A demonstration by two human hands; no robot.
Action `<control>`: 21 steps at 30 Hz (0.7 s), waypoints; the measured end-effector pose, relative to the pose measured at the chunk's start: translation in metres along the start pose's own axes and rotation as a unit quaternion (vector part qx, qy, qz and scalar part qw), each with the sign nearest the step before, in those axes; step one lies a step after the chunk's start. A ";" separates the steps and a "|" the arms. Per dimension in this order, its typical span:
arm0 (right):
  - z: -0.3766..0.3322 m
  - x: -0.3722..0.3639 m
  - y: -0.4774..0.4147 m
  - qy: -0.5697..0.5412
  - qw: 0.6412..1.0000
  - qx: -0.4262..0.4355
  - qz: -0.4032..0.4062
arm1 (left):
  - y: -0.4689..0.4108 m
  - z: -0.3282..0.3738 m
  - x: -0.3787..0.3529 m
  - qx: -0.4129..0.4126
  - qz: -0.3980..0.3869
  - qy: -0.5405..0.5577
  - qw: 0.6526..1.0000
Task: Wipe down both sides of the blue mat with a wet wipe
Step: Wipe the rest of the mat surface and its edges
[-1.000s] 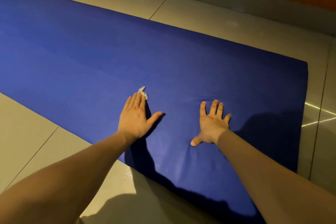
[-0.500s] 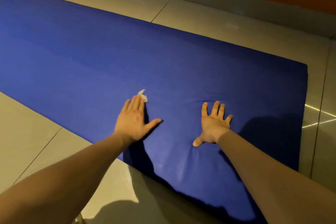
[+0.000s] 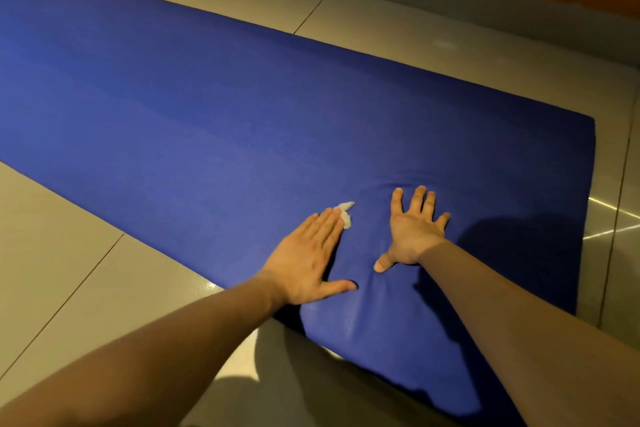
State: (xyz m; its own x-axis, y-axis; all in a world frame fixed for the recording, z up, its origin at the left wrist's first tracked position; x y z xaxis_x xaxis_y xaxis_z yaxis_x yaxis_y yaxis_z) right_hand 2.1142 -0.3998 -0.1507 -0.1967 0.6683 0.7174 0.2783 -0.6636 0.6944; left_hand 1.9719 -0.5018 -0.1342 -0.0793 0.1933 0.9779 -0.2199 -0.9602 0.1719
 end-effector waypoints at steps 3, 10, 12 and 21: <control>-0.002 -0.001 0.000 -0.003 1.000 0.003 -0.003 | 0.010 -0.059 0.016 0.106 0.029 -0.014 0.994; -0.004 0.001 0.001 -0.007 1.000 0.003 0.000 | 0.023 -0.048 0.026 0.207 0.052 0.058 0.975; -0.004 0.001 0.001 -0.008 1.000 0.000 0.000 | 0.023 -0.004 0.019 0.158 0.058 0.085 0.982; -0.003 0.002 0.002 -0.014 1.000 0.002 0.003 | 0.031 -0.037 0.009 0.086 0.023 0.006 0.996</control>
State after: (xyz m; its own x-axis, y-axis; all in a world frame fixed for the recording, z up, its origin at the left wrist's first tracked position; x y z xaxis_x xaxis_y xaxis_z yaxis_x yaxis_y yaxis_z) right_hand 2.1118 -0.4014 -0.1478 -0.1692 0.6739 0.7192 0.2823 -0.6660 0.6904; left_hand 1.9286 -0.5222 -0.1246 -0.0975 0.1498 0.9839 -0.0462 -0.9882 0.1459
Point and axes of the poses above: each hand's wrist, its own y-axis away from the middle knuckle, its own x-axis out of the back of the hand, z = x × y, the point moved 10 cm from there along -y, towards the middle knuckle, and after that the axes turned 2 degrees about x, right-handed, at the moved point
